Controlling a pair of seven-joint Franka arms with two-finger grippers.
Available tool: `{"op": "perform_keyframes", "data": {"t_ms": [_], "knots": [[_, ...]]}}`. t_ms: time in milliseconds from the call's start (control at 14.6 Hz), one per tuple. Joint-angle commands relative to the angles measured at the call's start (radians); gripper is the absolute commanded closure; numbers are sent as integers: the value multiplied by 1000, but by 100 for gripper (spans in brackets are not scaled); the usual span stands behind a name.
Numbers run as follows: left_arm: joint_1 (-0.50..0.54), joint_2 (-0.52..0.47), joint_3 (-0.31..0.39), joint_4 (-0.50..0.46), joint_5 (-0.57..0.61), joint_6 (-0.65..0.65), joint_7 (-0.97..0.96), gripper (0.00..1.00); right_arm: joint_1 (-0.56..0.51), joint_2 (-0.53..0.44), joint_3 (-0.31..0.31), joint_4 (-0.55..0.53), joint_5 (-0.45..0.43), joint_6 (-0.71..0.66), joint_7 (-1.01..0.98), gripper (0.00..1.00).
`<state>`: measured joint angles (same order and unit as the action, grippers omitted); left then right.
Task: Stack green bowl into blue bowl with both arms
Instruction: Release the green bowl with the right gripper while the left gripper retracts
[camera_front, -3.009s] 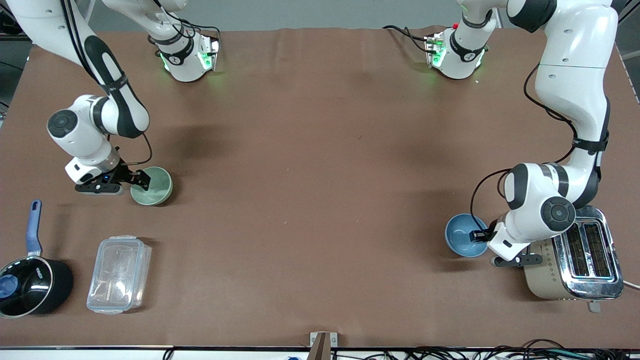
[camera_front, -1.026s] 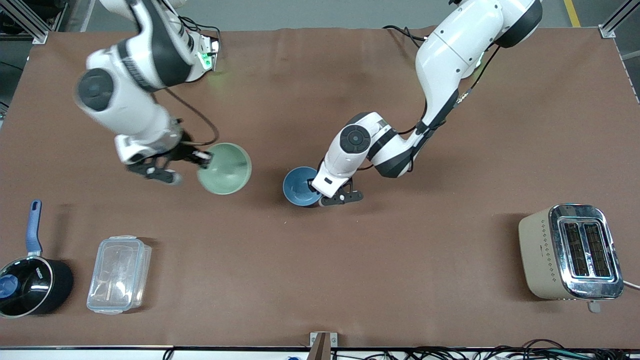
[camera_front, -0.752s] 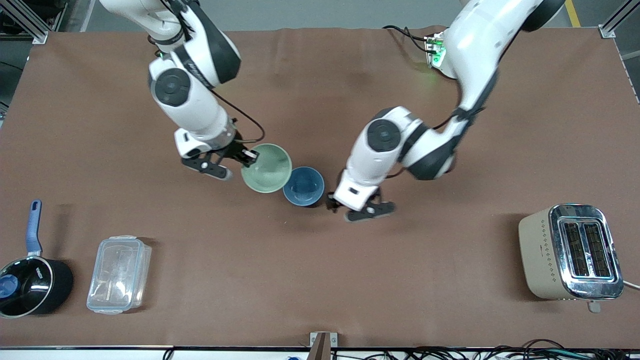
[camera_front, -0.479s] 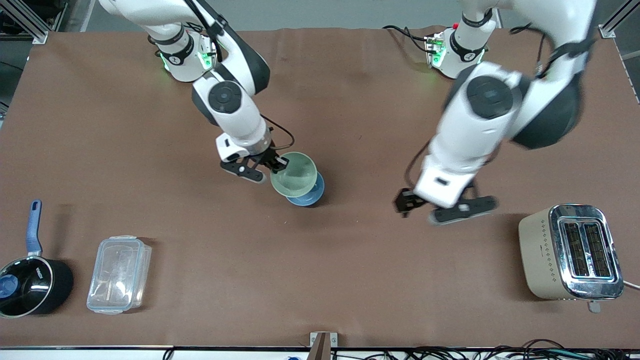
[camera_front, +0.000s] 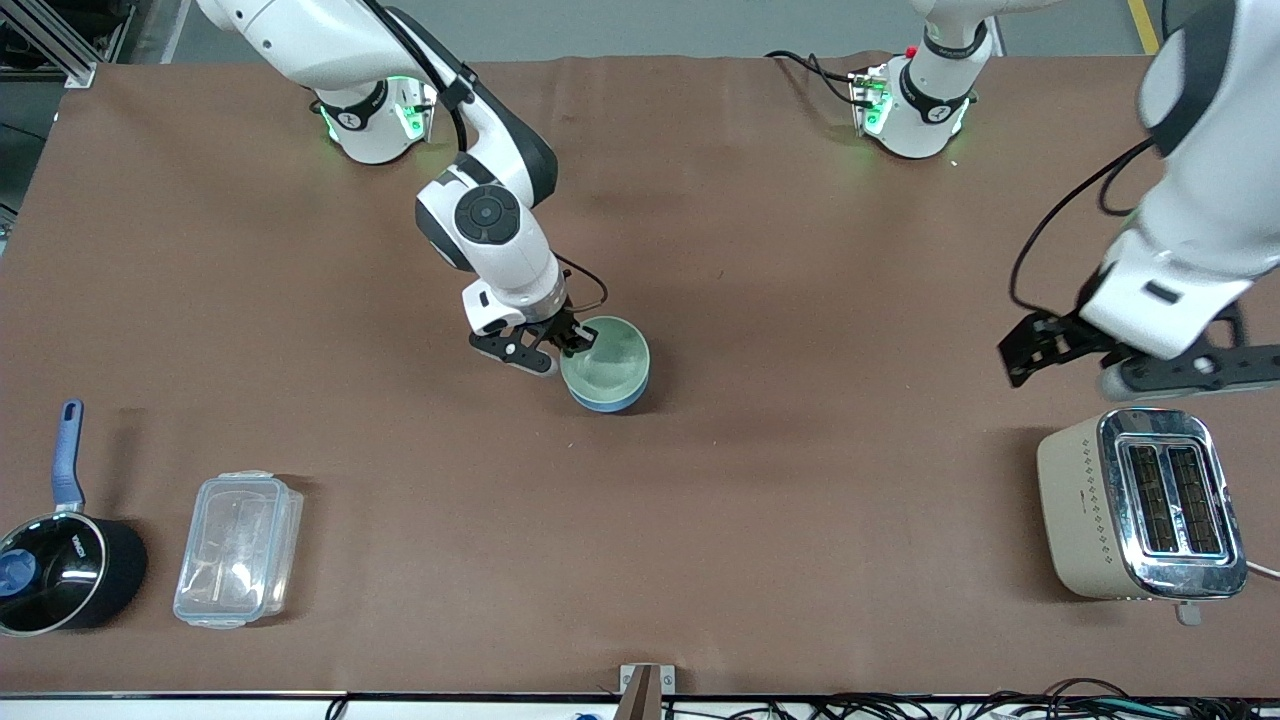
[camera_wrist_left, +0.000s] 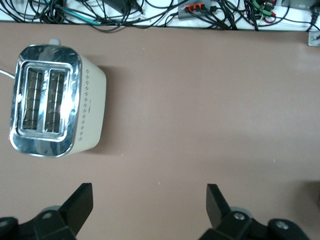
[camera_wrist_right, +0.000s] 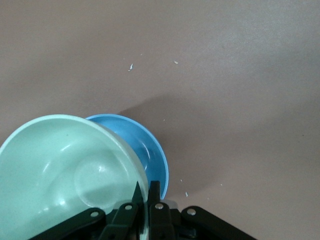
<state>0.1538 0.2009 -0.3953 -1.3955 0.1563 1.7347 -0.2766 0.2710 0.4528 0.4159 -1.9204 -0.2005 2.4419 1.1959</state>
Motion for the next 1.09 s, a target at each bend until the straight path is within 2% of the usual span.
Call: {"op": "perform_keyframes", "data": {"t_ms": [0, 137, 274, 342, 479, 547, 752, 1026], "knots": [[79, -73, -8, -36, -82, -35, 143, 0, 0, 29, 4, 17, -45, 14, 44, 99], [104, -93, 1, -36, -90, -81, 226, 0, 0, 38, 3, 17, -47, 17, 57, 99], [75, -124, 53, -46, -113, -102, 252, 0, 0, 53, 3, 15, -54, 40, 59, 99], [20, -127, 106, -45, -113, -133, 258, 0, 0, 56, 3, 14, -62, 46, 59, 99], [-126, -153, 257, -45, -129, -196, 272, 0, 2, 56, 3, 11, -62, 46, 60, 98], [-157, -162, 295, -46, -151, -220, 272, 0, 2, 58, 1, 9, -63, 48, 62, 98], [-229, -227, 367, -117, -175, -233, 267, 0, 2, 66, 1, 8, -77, 52, 67, 98], [-240, -262, 380, -161, -175, -233, 263, 0, 1, 73, 1, 6, -85, 75, 73, 98]]}}
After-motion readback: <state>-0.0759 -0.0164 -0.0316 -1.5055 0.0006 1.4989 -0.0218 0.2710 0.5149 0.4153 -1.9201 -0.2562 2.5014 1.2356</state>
